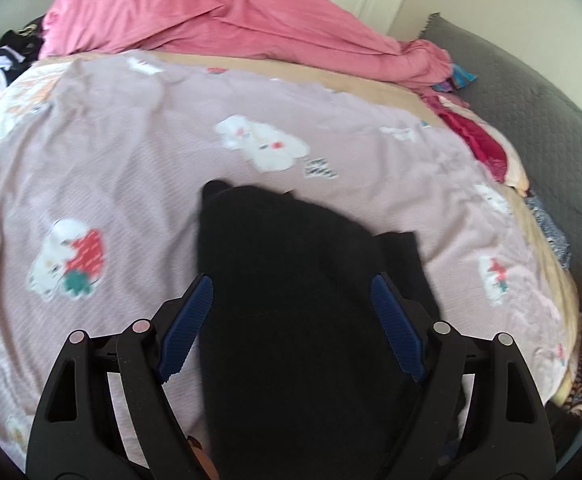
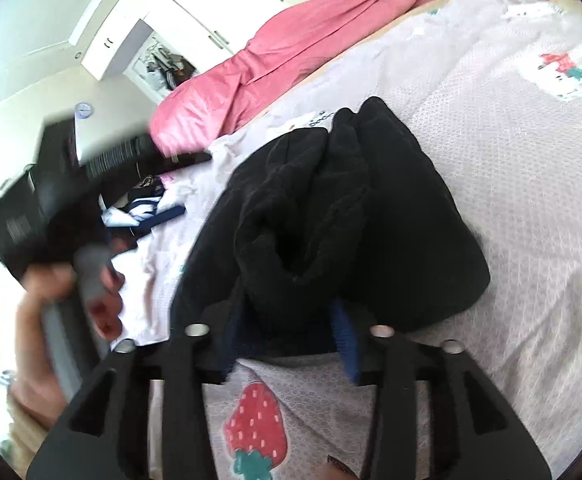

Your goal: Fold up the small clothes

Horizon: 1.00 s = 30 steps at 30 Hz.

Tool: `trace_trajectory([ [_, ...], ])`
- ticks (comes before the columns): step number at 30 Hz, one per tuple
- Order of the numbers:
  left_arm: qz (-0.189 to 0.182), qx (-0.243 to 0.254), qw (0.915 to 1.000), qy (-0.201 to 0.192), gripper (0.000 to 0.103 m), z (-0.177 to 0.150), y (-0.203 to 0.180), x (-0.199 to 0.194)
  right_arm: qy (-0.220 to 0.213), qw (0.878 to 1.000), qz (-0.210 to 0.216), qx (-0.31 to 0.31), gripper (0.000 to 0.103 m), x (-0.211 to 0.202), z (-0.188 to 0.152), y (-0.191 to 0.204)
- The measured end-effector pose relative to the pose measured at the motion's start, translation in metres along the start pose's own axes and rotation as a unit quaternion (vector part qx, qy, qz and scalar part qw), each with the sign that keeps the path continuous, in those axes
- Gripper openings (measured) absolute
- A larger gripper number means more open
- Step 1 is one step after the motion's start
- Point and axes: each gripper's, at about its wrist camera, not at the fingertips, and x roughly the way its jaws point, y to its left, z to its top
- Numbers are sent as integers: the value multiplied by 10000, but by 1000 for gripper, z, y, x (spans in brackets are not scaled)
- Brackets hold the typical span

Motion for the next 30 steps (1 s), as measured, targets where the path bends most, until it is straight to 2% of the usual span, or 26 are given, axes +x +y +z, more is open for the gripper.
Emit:
trace_trajectory([
  [1,41,27,10000,18,74,-4,4,1,90,9998,133,64,58,0,6,-2],
  [4,126,193,9997,13,74,-12,6,2,349,9982,398,268,73,4,24,-7],
  [8,306,451,9985,-4,74,-21,13,0,679,9961,380,419,77,18,51,-11],
  [12,258,389,9988,127,74,-22,25,3,1101,9908,493,611,77,38,72,-12],
  [14,261,371,9988,167,74,-24,28,4,1226,9895,468,612,74,47,79,-11],
  [15,251,375,9988,200,74,-25,29,5,1262,9893,452,573,70,50,80,-10],
  [16,252,378,9988,202,74,-26,30,5,1302,9893,403,517,60,55,83,-10],
  [17,262,376,9987,203,74,-26,30,5,1312,9901,252,438,55,58,85,-9],
  [19,250,373,9988,212,74,-27,30,5,1327,9909,95,212,39,64,88,-5],
  [22,213,359,9989,234,74,-27,29,5,1306,9914,-33,-114,27,65,87,0],
  [25,136,317,9991,251,74,-28,29,4,1130,9925,-100,-461,21,57,87,6],
  [30,-122,291,9992,229,74,-27,23,-4,769,9922,-214,-956,20,47,105,18],
])
